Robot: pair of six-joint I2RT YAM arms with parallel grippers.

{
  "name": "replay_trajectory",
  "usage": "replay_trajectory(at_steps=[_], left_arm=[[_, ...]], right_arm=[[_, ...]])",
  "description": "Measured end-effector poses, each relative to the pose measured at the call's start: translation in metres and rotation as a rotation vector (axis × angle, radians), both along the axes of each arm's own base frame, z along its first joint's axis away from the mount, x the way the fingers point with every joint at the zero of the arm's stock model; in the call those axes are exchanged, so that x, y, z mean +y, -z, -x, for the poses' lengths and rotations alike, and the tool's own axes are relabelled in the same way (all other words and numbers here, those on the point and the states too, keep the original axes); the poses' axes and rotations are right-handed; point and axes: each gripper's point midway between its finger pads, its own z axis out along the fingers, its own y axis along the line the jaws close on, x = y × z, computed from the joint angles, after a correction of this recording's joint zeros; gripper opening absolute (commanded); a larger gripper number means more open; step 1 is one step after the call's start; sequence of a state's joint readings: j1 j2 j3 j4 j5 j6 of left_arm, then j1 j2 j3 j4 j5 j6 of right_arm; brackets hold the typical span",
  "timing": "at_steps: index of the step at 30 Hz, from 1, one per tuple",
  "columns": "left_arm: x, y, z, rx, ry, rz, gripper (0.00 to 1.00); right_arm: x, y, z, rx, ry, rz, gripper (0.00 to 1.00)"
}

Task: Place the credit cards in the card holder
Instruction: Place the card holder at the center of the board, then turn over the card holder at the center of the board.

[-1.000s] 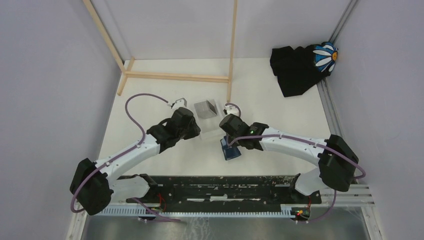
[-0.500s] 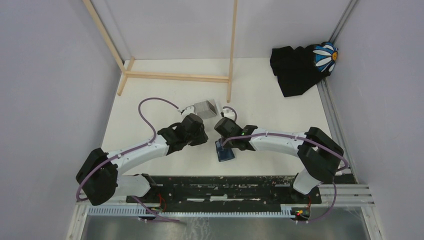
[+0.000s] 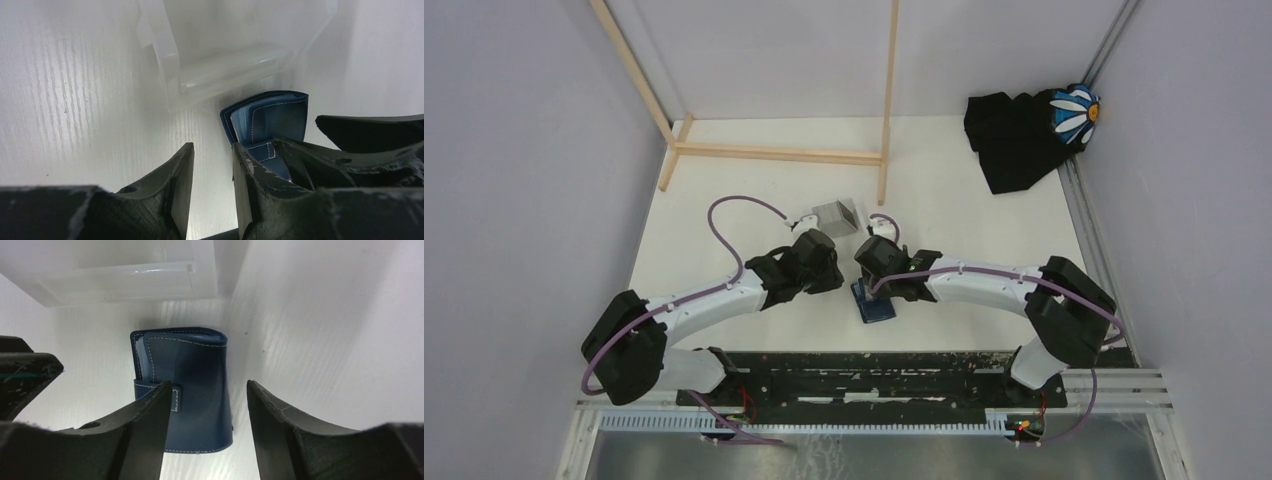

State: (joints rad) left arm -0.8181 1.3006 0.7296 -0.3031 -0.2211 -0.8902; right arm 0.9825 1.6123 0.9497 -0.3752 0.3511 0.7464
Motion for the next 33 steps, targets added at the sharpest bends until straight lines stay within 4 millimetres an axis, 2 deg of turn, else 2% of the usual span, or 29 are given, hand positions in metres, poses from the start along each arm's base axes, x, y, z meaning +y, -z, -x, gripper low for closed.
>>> replay_trajectory(at_steps=[3,6,11,14,16,23,27,33], left_arm=[[-0.001,0.0,0.001,0.001,0.004,0.001,0.42],[-0.001,0.0,0.001,0.001,0.005,0.001,0.42],[0.001,0.0,0.001,-0.003,-0.001,-0.004,0.44],[0.003,-0.004,0.0,-0.017,-0.009,0.0,0.46],[0.007,-0.006,0.001,-0.027,-0.024,0.003,0.47],[0.027,-0.01,0.013,-0.04,-0.105,0.046,0.51],[0.04,-0.012,0.021,-0.046,-0.163,0.081,0.52],[0.046,-0.022,0.021,-0.064,-0.209,0.118,0.53]], right_arm=[[-0.006,-0.01,0.001,-0.021,-0.015,0.021,0.68],[-0.006,-0.027,0.002,-0.06,-0.053,0.048,0.76],[0.013,-0.059,0.008,-0.124,-0.154,0.086,0.8],[0.025,-0.07,0.017,-0.149,-0.205,0.102,0.8],[0.029,-0.069,0.024,-0.151,-0.234,0.129,0.8],[0.021,-0.04,0.048,-0.13,-0.304,0.317,0.81],[0.022,-0.034,0.054,-0.144,-0.327,0.388,0.81],[0.022,-0.021,0.058,-0.142,-0.34,0.458,0.81]])
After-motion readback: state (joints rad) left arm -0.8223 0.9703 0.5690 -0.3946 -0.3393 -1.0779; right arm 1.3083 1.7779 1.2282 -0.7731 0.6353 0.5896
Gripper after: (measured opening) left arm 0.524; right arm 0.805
